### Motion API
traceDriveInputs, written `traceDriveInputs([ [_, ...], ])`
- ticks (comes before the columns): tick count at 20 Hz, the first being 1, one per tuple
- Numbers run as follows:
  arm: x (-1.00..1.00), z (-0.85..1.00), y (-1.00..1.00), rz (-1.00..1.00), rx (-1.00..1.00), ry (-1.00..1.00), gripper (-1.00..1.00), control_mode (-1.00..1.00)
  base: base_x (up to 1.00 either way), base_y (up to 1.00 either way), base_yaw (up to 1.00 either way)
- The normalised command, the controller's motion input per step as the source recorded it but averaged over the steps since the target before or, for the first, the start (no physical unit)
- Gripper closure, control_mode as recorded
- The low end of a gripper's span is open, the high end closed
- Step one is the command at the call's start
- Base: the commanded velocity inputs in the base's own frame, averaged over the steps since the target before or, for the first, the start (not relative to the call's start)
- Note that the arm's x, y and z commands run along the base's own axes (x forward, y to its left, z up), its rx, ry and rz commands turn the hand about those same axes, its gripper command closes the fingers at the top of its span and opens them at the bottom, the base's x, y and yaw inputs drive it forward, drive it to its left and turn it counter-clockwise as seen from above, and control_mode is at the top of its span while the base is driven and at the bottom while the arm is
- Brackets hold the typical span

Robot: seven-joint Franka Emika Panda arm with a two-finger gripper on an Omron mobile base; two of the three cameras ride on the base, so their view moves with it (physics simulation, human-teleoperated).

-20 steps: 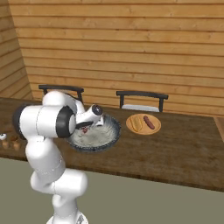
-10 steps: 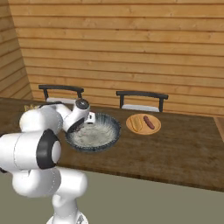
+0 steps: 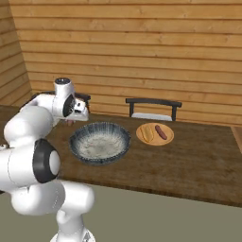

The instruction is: Place one bun and one sausage from the bowl on each plate.

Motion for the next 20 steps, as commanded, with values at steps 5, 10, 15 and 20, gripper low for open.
traceDriveInputs([
  [5, 0.52, 0.19, 0.98, 0.2, -0.05, 0.22, 1.0, -1.0, 0.0, 0.0, 0.0],
  [10, 0.17, -0.19, 0.99, 0.24, -0.13, 0.0, 1.0, -1.0, 0.0, 0.0, 0.0],
  [15, 0.29, -0.46, 0.78, 0.22, -0.02, -0.12, 1.0, -1.0, 0.0, 0.0, 0.0],
  [20, 0.77, -0.39, 0.59, 0.08, 0.0, -0.01, 1.0, -1.0, 0.0, 0.0, 0.0],
])
